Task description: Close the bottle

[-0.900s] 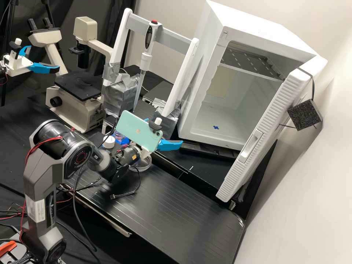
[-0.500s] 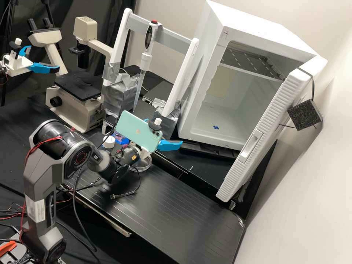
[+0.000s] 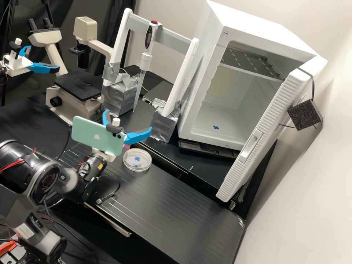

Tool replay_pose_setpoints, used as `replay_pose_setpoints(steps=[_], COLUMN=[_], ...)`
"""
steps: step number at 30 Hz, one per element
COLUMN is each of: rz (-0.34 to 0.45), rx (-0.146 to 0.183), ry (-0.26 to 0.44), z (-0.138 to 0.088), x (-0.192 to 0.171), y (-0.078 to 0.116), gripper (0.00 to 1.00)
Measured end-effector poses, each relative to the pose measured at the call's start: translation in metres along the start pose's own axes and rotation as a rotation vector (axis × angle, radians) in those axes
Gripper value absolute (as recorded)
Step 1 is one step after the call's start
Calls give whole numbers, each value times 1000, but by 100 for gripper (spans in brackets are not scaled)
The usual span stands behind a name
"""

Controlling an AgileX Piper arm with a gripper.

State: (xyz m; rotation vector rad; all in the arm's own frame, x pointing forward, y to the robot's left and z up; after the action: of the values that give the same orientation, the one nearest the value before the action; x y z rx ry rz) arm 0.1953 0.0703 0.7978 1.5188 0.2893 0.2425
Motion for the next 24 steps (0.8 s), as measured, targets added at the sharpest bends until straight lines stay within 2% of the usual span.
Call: replay_pose_setpoints(steps=[7,12,17,18,24], rz=[-125,-169,-201,-202,-204], rx=[-43,-59,-59,-61,-58], ry=[21,11,-14,-22,-53], z=[-4,-2,3,5,12], x=[-13,-13,-12,-12,-10], y=[-25,-33,-40,-40,-39], gripper=[100,100,100,0,0])
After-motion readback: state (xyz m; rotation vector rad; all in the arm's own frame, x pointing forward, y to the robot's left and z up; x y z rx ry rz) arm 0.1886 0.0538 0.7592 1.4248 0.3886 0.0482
